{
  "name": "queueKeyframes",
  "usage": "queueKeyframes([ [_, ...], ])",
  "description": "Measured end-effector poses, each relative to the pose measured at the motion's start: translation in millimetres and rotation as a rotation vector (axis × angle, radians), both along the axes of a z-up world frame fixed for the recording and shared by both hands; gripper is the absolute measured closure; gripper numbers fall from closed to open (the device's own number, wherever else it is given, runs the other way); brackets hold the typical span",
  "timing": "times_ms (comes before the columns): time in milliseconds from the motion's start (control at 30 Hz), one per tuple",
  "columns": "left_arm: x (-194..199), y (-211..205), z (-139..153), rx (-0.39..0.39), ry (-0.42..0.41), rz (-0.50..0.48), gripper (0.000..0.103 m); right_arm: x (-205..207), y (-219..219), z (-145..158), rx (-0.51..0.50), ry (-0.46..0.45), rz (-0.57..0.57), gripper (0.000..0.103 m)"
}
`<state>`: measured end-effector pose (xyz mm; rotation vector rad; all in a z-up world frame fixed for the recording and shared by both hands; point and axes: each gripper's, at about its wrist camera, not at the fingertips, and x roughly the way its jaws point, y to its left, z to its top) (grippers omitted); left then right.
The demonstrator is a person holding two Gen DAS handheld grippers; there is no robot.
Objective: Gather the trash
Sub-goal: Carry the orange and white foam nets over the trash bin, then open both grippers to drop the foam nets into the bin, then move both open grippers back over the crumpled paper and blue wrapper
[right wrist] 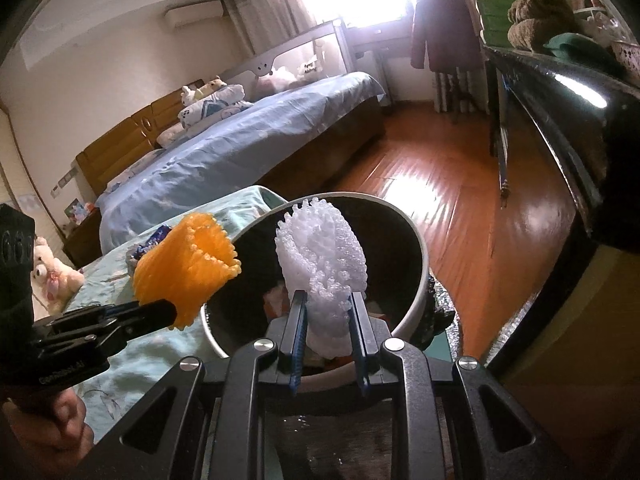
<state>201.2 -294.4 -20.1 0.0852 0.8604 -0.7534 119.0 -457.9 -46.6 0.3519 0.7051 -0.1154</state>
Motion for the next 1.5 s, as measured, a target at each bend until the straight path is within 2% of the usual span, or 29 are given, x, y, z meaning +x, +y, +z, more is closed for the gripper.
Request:
queueKeyframes([
  [567,12,-22,-8,0.024,0.019,-0.02,0.086,17,-7,-6,-0.004,0.023,-0.014,0.082],
  [733,12,-21,-7,0.018,0.03,-0.009,0.069,22,-9,-9,0.006,0.04,-0.008,0.078],
  [800,10,-18,-6,0.014,0.022,-0.007,0.061,23,-9,-10,0.017,0.044,-0.011,0.068],
  [833,10,-17,-5,0.013,0.018,-0.005,0.058,23,-10,-11,0.021,0.041,-0.013,0.066],
  [900,7,-11,-4,0.013,0.008,0.005,0.055,22,-10,-10,0.032,0.034,-0.015,0.055],
  [933,7,-8,-4,0.013,0.006,0.009,0.054,21,-10,-10,0.036,0.031,-0.014,0.052],
  [1000,5,2,-5,0.017,0.003,0.029,0.051,20,-9,-8,0.041,0.027,-0.014,0.037],
  [1167,1,34,-12,0.029,0.0,0.103,0.044,18,0,-4,0.047,0.01,-0.004,0.021],
  [1367,3,81,-20,0.008,0.03,0.206,0.039,22,18,0,0.061,0.01,0.032,0.02],
  [1500,4,115,-21,-0.011,0.039,0.279,0.036,26,35,2,0.069,0.006,0.064,0.016],
])
